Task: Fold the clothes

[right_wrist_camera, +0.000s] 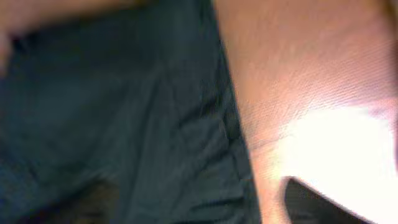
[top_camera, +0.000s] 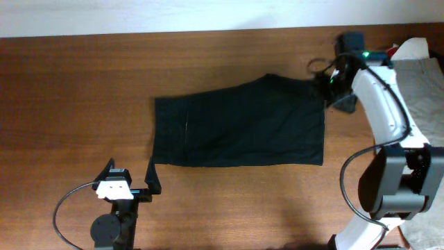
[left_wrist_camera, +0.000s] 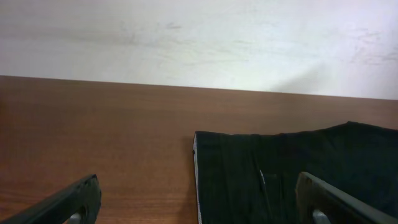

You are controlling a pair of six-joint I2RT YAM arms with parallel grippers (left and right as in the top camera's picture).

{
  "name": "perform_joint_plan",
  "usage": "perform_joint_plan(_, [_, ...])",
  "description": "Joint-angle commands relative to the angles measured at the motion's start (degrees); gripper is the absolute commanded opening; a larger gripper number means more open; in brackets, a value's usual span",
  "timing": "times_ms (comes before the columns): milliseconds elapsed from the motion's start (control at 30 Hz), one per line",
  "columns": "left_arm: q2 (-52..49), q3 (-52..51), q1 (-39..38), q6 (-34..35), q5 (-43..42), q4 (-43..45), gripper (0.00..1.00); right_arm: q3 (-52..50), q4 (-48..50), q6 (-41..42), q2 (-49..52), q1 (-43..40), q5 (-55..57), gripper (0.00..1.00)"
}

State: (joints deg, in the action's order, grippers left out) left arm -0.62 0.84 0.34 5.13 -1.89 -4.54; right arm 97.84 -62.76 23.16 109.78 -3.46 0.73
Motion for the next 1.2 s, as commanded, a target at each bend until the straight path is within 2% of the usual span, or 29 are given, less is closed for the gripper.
perform_joint_plan(0, [0.26, -0.35, -0.2, -0.92, -0.22, -0.07, 0.99, 2.78, 3.17, -0.39, -0.9, -5.88, 4.48, 0.99])
perform_joint_plan(267, [0.26, -0.35, -0.17, -1.73, 2.12, 0.0, 0.99, 2.78, 4.52, -0.42, -0.72, -19.19, 4.5, 0.99])
perform_joint_plan(367, [0.26, -0.31, -0.17, -1.46, -3.41, 1.01, 0.99, 2.78, 4.52, -0.42, -0.72, -21.29, 4.46, 0.99])
perform_joint_plan(467, [0.26, -0.31, -0.17, -1.29, -13.73, 9.16, 0.99, 2.78, 4.52, -0.42, -0.72, -21.35, 4.46, 0.99])
perform_joint_plan(500, [0.26, -0.17, -0.17, 0.76, -13.68, 11.78, 0.99, 2.78, 4.52, -0.42, -0.72, -21.31, 4.46, 0.99])
perform_joint_plan(567, [-1.01, 1.86, -0.17, 3.5, -13.16, 11.34, 0.99, 2.78, 4.52, -0.42, -0.72, -21.31, 4.48, 0.99])
perform_joint_plan(633, [-7.34, 6.45, -0.17, 4.7, -14.56, 10.8, 0.99, 2.78, 4.52, -0.42, -0.72, -21.31, 4.48, 0.99])
perform_joint_plan(733, [-25.35, 20.28, -0.17, 4.02, -20.81, 2.25, 0.99, 2.78, 4.52, -0.42, -0.72, -21.31, 4.46, 0.99])
perform_joint_plan(800, [-45.09, 38.32, -0.17, -2.34, -30.95, -9.81, 0.99, 2.78, 4.52, -0.42, -0.72, -21.31, 4.48, 0.99])
perform_joint_plan(867, [-56.3, 48.09, -0.17, -2.4, -37.33, -15.32, 0.99, 2.78, 4.52, -0.42, -0.72, -21.31, 4.46, 0.99])
perform_joint_plan(933, [-65.79, 55.25, -0.17, -2.12, -36.92, -19.15, 0.99, 2.78, 4.52, -0.42, -0.72, -21.31, 4.48, 0.99])
perform_joint_plan(1067, [-85.44, 70.77, -0.13, -1.18, -25.9, -37.73, 0.99, 2.78, 4.52, -0.42, -0.72, -21.31, 4.46, 0.99])
perform_joint_plan(1167, [-94.36, 71.52, 0.44, -1.57, -24.39, -38.8, 0.99, 2.78, 4.52, -0.42, -0.72, -21.31, 4.48, 0.99])
